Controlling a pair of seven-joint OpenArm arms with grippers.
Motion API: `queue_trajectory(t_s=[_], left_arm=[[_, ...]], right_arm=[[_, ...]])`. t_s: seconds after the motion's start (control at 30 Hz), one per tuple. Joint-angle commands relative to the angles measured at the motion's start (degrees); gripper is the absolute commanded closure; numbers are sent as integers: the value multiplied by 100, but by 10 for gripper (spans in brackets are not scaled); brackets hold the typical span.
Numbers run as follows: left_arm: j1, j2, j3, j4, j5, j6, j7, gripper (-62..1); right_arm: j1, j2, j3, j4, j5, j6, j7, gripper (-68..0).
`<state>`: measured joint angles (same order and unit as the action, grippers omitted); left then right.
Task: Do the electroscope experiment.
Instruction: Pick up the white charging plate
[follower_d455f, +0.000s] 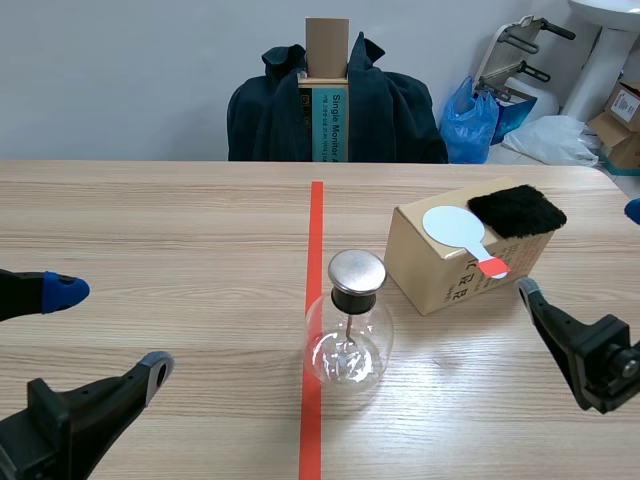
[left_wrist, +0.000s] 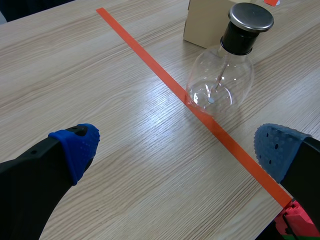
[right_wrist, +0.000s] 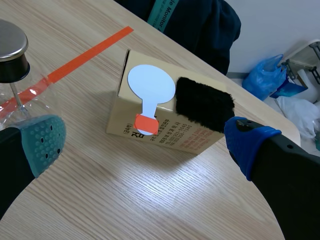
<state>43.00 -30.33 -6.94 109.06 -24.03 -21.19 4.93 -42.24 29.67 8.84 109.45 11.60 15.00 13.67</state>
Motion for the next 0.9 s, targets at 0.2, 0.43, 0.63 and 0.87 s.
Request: queue_trajectory(t_s=[0.2,0.43,0.63,0.87], left_arm=[[-35,13,50,44,-35,-59,-83,-623],[-35,13,50,44,-35,-59,-83,-623],[-33,13,50,44,-33,-59,-83,-623],[-33,13,50,44,-33,-59,-83,-623]], right_arm=[[48,15,52,98,55,-44,170,-679],[48,15,52,98,57,-44,170,-679],[48,15,52,98,55,-44,168,-679],[48,17,55,98,-168,-44,-66,-679]])
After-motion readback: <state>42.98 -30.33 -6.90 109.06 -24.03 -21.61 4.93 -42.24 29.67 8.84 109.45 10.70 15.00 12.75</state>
